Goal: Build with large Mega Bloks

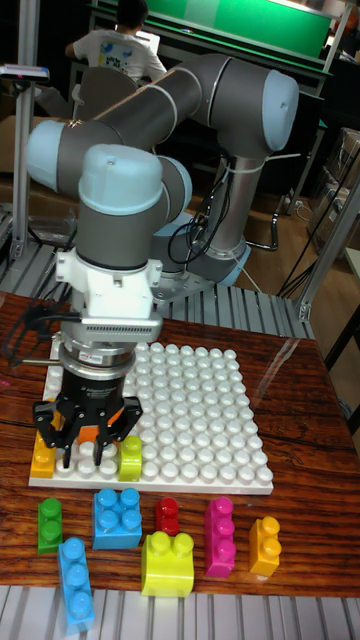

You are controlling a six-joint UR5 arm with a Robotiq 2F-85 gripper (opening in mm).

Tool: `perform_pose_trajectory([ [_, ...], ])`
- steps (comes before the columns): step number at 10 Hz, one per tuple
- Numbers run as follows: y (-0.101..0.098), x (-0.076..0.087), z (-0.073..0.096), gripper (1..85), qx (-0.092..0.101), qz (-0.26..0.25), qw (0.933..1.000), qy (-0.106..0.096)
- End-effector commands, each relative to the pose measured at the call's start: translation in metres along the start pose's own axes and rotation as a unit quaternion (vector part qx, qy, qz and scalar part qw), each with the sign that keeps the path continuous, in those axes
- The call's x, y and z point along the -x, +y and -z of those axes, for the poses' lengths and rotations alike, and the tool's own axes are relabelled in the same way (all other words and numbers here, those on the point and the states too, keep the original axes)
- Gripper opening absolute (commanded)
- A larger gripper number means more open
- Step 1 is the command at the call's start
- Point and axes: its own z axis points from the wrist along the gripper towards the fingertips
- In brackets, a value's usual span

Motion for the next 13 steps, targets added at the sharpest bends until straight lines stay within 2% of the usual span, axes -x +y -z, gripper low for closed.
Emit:
perform_pose_trajectory([
  [1, -0.025, 0.005, 0.003, 38.3, 0.005, -0.017, 0.9998, 0.000],
  [3, -0.030, 0.003, 0.002, 37.0, -0.001, -0.049, 0.9988, -0.001],
  [4, -0.035, 0.003, 0.002, 34.3, -0.012, -0.072, 0.9973, 0.000],
  [5, -0.035, 0.003, 0.002, 32.7, -0.012, -0.087, 0.9961, 0.000],
  [7, -0.040, 0.010, 0.002, 33.0, -0.020, -0.114, 0.9932, -0.015],
  [9, -0.035, 0.012, 0.002, 34.0, -0.009, -0.126, 0.9918, -0.018],
  [12, -0.025, 0.014, 0.000, 39.3, 0.011, -0.097, 0.9952, -0.014],
  [13, -0.027, 0.026, -0.014, 39.3, 0.011, -0.095, 0.9953, -0.014],
])
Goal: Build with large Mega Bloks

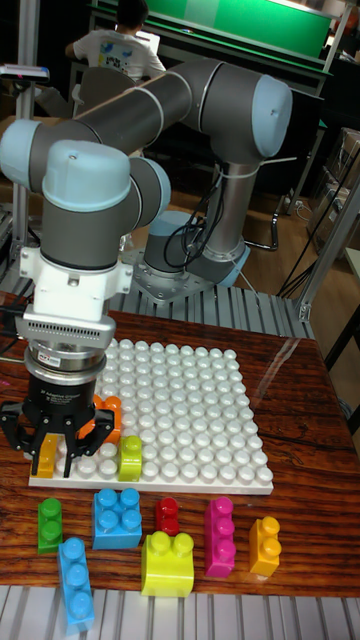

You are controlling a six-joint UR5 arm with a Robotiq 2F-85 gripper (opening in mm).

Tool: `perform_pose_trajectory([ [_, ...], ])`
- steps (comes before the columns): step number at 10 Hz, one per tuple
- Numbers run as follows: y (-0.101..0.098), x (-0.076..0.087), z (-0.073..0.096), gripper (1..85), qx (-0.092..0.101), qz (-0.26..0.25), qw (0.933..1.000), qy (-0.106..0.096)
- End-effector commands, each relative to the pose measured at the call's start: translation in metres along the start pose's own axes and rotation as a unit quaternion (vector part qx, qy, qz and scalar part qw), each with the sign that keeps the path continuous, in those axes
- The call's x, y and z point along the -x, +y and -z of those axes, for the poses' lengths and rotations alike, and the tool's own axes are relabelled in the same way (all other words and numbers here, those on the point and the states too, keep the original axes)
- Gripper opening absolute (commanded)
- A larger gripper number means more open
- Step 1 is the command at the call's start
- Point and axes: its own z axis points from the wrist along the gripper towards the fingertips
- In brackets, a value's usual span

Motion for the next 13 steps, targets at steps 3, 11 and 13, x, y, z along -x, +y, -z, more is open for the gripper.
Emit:
perform_pose_trajectory([
  [3, 0.004, 0.023, -0.032, 39.3, 0.011, 0.010, 0.9999, -0.006],
  [11, 0.002, 0.027, -0.056, 39.3, 0.013, 0.024, 0.9995, -0.013],
  [13, 0.002, 0.027, -0.061, 39.3, 0.013, 0.028, 0.9994, -0.013],
])
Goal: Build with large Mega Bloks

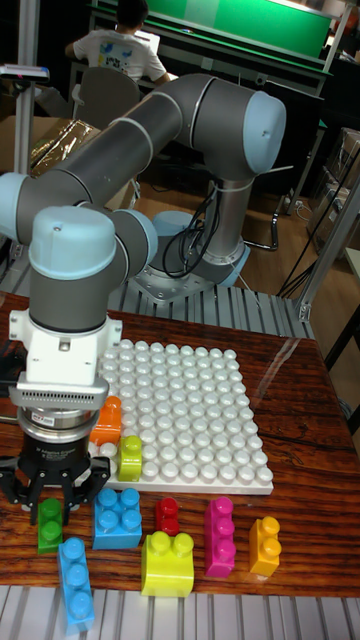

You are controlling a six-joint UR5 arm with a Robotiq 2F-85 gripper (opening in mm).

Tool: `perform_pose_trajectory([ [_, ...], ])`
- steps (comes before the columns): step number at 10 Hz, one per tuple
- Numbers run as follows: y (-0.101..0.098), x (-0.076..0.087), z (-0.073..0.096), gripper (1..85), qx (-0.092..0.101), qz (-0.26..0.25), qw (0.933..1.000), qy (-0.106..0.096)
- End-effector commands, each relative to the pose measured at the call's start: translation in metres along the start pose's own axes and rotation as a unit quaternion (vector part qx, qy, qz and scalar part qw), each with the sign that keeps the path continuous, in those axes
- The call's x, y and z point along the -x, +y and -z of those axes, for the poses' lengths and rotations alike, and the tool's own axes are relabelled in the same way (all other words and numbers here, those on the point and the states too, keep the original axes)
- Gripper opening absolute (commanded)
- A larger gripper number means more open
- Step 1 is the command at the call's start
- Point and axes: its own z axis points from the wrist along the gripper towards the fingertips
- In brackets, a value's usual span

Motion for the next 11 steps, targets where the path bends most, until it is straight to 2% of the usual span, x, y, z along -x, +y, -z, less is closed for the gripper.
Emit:
perform_pose_trajectory([
  [1, 0.001, 0.000, -0.006, 39.3, 0.007, 0.004, 1.0000, -0.001],
  [8, 0.002, -0.002, -0.015, 40.3, 0.011, 0.012, 0.9999, -0.004],
  [11, 0.004, -0.006, -0.019, 45.0, 0.019, 0.018, 0.9997, -0.003],
])
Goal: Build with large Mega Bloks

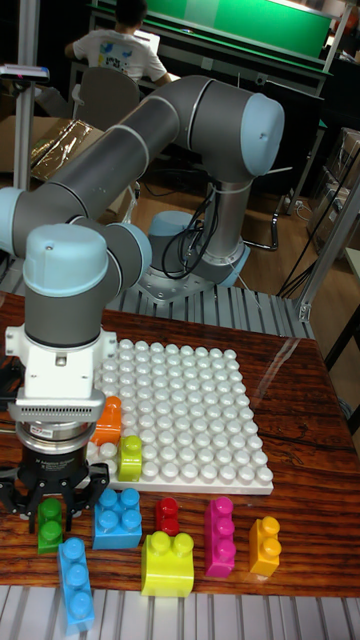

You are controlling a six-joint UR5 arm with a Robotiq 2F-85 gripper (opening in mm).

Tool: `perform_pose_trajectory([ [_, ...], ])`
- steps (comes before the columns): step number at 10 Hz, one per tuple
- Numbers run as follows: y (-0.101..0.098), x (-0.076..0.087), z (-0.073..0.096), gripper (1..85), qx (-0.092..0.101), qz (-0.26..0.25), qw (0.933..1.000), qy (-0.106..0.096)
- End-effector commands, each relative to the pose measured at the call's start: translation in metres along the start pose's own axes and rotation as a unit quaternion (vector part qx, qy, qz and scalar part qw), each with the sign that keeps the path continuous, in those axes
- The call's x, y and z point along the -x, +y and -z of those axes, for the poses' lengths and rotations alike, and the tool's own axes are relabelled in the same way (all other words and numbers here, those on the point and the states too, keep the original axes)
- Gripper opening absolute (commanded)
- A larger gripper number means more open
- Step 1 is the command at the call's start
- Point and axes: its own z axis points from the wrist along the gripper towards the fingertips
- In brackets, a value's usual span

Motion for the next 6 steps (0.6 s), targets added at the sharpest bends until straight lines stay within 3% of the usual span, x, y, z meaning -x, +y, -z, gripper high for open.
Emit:
perform_pose_trajectory([
  [1, 0.0018, -0.0012, -0.0034, 45.0, 0.010, -0.002, 0.9999, -0.004],
  [6, -0.0007, -0.0017, -0.0062, 43.7, 0.006, -0.005, 1.0000, -0.005],
])
